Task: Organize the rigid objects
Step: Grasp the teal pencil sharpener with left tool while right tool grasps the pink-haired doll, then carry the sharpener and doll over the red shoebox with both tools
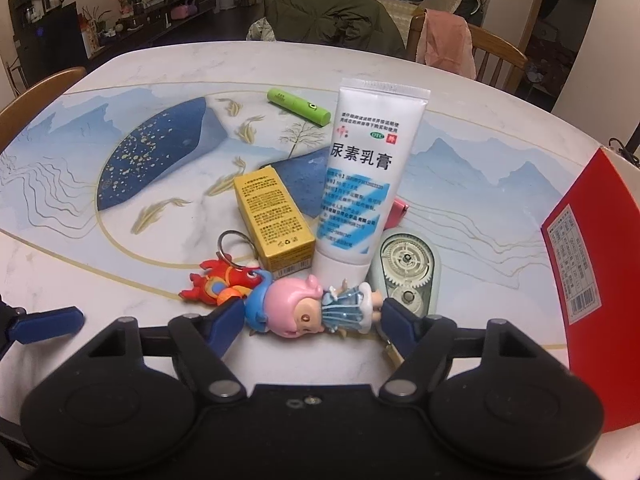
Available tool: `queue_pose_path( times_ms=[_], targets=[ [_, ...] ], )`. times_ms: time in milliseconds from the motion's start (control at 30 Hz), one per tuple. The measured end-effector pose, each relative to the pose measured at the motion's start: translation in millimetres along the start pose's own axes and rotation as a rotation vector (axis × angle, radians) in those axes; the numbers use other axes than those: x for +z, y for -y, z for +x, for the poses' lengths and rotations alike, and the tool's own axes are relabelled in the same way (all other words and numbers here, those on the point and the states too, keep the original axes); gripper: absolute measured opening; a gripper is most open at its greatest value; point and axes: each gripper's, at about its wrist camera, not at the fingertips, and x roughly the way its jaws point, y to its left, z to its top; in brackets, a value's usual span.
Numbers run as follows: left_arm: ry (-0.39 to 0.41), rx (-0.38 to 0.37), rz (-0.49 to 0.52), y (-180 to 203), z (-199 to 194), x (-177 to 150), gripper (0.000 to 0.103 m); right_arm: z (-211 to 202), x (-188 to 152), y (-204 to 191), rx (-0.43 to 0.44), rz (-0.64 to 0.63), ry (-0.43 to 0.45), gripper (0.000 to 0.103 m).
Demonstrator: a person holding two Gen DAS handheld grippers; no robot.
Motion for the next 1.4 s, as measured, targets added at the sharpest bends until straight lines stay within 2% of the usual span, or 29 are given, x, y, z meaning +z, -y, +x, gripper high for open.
queue_pose_path(
  times_ms=[67,167,267,300,400,533,967,1133,1400],
  targets=[
    [0.005,0.001,0.000,0.6,-0.6,-0.1,0.084,0.0,-0.2,-0.4,-0.001,-0.003,0.002,0.074],
    [0.011,0.018,0.003,1.3,-1.8,0.1,0.069,-0.4,-0.5,-0.8,-0.002,-0.004,0.002,0.074],
    [0.015,0.005,0.004,2.4,-3.5,-0.5,0.059,-1.0,-0.3,-0.7,0.000,-0.002,0.000,0.073],
    [0.016,0.000,0.007,3.0,-4.0,-0.7,0.053,-1.7,-0.5,-0.5,-0.002,-0.002,0.001,0.072],
    [0.018,-0.015,-0.001,3.6,-5.4,-1.3,0.043,-4.9,0.3,0.2,0.004,0.004,0.010,0.066],
    [0.014,-0.017,-0.012,3.4,-7.1,-1.4,0.032,-7.3,-0.8,0.2,0.011,-0.011,0.002,0.066],
    [0.005,-0.065,-0.074,3.0,-18.3,-1.6,0.032,-33.7,-12.5,11.5,0.053,0.044,0.024,0.065],
    [-0.004,-0.113,-0.111,4.3,-29.8,7.6,0.032,-54.2,-17.4,25.5,0.077,0.106,0.044,0.066],
    [0.022,-0.142,-0.114,22.6,-57.2,27.7,0.032,-100.3,-20.3,52.8,0.123,0.192,0.110,0.066]
  ],
)
